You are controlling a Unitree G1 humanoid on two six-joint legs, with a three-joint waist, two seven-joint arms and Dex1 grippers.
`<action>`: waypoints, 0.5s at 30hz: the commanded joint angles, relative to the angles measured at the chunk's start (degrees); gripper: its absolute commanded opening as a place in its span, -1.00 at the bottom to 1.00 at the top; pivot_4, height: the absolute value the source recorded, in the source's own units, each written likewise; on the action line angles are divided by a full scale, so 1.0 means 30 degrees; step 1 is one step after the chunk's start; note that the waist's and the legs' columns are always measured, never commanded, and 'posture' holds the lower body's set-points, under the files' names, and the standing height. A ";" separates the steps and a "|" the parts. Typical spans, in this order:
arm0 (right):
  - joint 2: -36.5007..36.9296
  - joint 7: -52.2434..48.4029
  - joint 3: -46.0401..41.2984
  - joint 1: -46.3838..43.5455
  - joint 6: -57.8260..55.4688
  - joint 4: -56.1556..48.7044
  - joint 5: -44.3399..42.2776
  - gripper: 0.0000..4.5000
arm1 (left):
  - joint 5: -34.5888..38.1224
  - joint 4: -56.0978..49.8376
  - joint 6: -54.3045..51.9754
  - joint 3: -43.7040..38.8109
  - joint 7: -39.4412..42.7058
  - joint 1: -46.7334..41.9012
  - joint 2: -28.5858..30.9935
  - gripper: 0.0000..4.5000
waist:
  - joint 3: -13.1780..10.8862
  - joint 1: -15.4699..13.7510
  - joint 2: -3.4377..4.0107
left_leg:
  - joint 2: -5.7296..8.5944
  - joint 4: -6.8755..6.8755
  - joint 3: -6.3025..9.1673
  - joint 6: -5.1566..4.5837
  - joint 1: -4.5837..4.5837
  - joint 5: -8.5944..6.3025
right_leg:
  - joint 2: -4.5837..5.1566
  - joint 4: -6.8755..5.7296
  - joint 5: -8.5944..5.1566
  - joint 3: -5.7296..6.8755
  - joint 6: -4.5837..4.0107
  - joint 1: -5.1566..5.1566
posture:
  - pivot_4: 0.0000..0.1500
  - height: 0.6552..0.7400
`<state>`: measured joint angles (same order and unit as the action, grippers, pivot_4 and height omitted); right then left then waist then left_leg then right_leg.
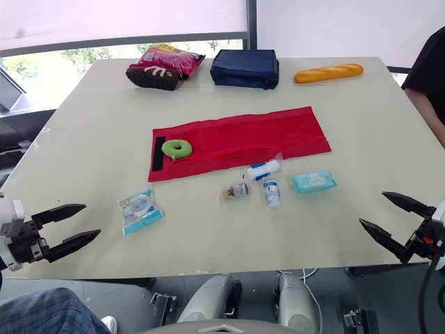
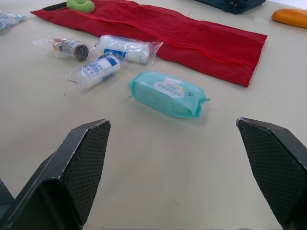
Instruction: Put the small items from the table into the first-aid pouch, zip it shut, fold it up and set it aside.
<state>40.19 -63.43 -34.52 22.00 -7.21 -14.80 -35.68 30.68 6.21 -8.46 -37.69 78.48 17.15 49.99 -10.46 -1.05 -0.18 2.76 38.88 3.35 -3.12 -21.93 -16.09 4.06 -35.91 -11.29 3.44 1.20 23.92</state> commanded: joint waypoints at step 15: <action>0.0195 -0.1002 -0.0023 -0.0632 0.1065 0.0971 -0.0129 1.00 | 0.0318 -0.1096 -0.0344 -0.0059 -0.0765 0.0213 -0.0301 0.97 | -0.0002 0.0017 0.0003 | -0.0003 -0.0008 -0.0002 0.0001 0.0003 0.0000 | 0.0000 0.0002 0.0000 -0.0002 0.0000 0.0001 | 1.00 0.99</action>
<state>40.21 -66.08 -34.17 20.43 -4.59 -10.66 -35.22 30.78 3.94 -9.51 -37.40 76.17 17.73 48.82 -10.47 -1.00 -0.17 2.75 38.86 3.35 -3.12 -21.91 -16.09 4.06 -35.90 -11.29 3.44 1.20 23.92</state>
